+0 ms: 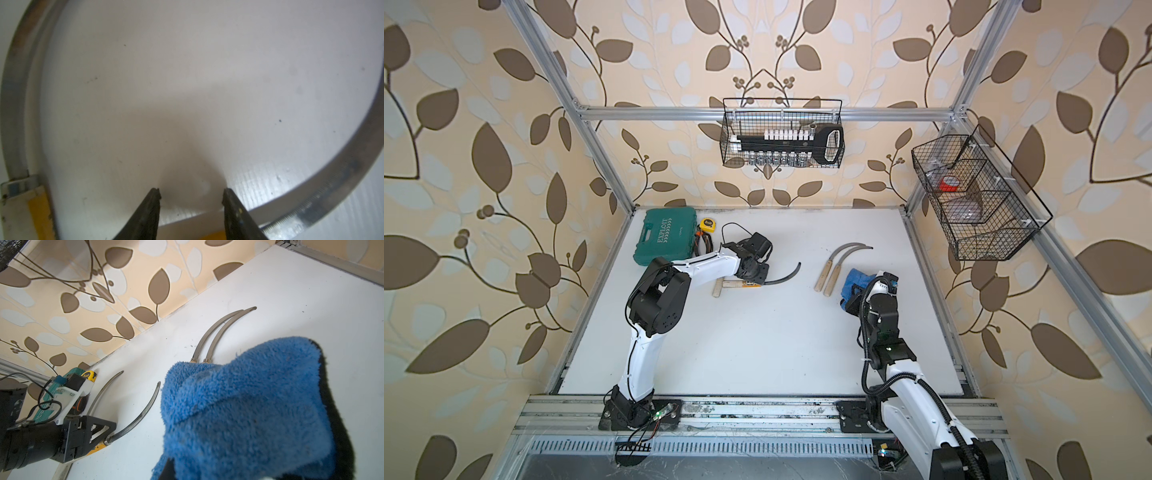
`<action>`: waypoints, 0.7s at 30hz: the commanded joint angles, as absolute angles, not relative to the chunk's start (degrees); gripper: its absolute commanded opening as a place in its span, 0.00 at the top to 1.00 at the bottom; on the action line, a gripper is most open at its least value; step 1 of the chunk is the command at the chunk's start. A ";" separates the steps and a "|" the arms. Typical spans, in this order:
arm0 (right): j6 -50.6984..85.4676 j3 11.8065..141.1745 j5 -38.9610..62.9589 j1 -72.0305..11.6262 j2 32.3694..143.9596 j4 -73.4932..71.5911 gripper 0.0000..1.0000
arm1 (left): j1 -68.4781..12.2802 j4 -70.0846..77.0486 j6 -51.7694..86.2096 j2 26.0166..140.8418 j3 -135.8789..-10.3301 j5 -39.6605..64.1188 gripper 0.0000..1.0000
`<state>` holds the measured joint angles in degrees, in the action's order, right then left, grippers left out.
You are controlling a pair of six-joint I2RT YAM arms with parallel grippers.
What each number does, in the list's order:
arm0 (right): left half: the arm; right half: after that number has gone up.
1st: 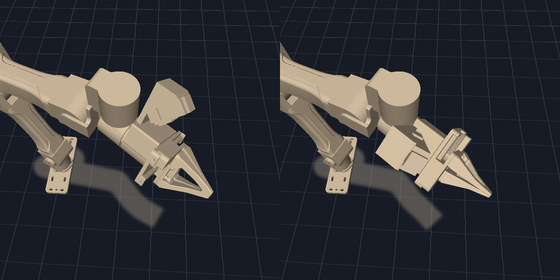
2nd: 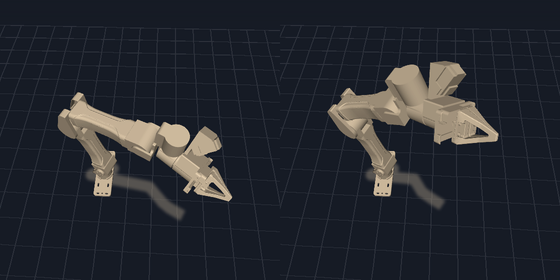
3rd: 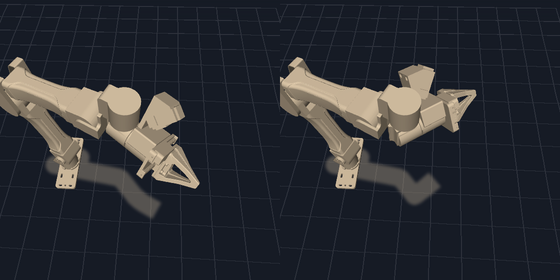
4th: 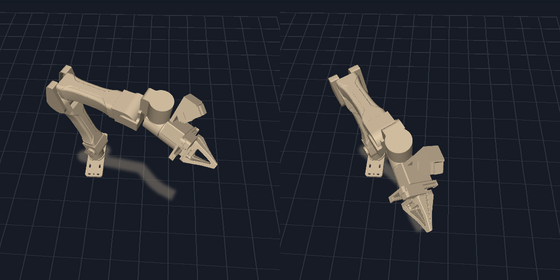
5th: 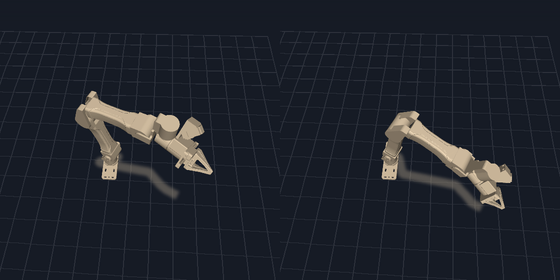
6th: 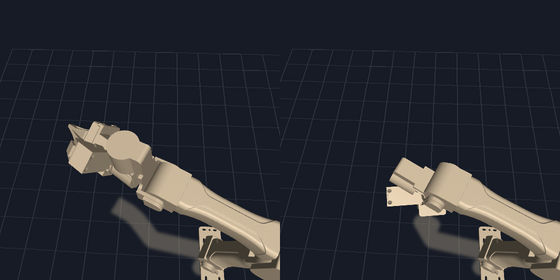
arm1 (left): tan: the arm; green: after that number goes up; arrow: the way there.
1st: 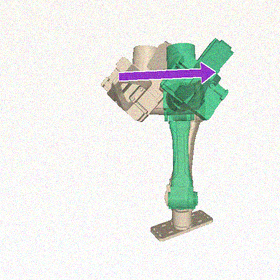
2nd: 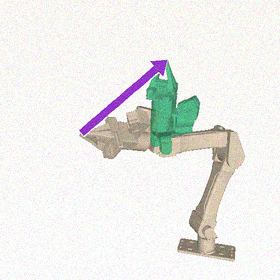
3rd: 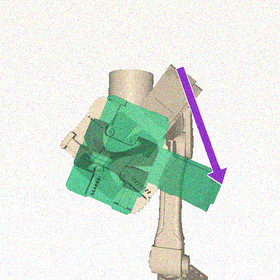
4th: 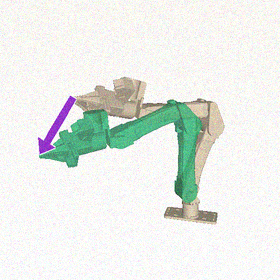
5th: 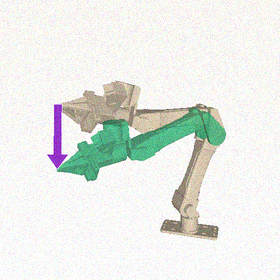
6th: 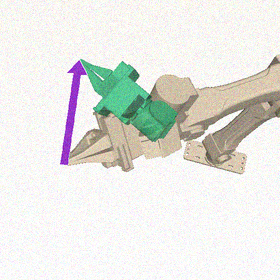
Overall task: Wipe small sickles with rags
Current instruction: Adjust the small sickle at the center of the board.
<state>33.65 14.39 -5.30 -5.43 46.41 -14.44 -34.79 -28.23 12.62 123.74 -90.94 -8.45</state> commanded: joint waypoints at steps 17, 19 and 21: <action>32.87 14.50 -4.31 -5.20 47.02 -15.80 1.00 | -31.09 -29.66 15.64 116.42 -88.43 -8.61 0.46; 32.87 14.50 -4.40 -5.19 47.19 -15.91 1.00 | -31.06 -29.37 15.22 115.84 -86.56 -6.35 0.47; 32.87 14.59 -4.27 -5.20 47.44 -15.99 1.00 | -31.08 -28.36 15.01 113.99 -83.63 -5.40 0.47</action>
<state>33.58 14.39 -4.86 -5.43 47.09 -14.52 -30.70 -27.14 14.83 115.66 -85.97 -7.86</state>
